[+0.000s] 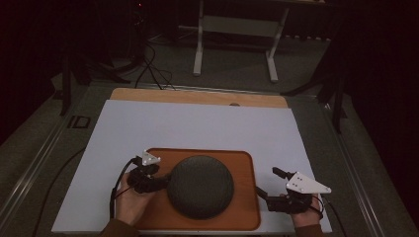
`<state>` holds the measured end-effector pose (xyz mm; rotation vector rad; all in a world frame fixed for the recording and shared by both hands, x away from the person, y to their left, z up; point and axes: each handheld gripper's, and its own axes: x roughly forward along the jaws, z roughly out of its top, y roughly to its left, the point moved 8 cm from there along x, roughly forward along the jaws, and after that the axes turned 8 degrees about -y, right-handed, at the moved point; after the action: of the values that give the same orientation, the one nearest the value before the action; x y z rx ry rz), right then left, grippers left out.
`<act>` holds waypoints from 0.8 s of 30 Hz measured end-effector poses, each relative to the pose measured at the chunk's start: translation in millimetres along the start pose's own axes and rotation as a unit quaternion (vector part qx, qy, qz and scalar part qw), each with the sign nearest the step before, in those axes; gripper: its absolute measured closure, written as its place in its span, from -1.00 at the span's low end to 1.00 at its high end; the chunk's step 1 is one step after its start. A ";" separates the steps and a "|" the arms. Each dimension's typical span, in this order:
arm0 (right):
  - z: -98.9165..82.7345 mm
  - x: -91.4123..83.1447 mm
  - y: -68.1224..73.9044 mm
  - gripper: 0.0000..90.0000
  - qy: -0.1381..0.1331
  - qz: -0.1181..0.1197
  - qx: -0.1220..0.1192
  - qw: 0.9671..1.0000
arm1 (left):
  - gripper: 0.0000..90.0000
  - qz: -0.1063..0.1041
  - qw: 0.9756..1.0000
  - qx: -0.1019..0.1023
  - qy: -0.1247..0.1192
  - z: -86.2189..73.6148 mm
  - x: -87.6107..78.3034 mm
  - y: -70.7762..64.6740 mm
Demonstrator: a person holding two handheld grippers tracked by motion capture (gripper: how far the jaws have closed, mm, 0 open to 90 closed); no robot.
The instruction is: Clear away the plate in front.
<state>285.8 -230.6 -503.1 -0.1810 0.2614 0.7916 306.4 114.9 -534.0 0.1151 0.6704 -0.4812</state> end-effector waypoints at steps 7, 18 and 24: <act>-0.6 0.5 0.2 -0.69 0.003 0.000 0.000 1.000 | -0.10 0.008 0.995 0.066 -0.080 26.0 -29.3 5.2; -0.3 0.0 -1.8 -0.69 0.000 -0.001 0.000 1.000 | -0.19 0.067 0.982 0.091 -0.154 40.1 -70.9 46.1; 0.4 -2.3 -4.6 -0.69 -0.003 -0.006 0.005 1.000 | -0.21 0.083 0.975 0.093 -0.186 39.2 -87.2 61.7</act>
<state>287.7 -235.3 -501.8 -0.1703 0.2584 0.7787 298.2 193.7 -452.1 0.2481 0.2442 -0.3902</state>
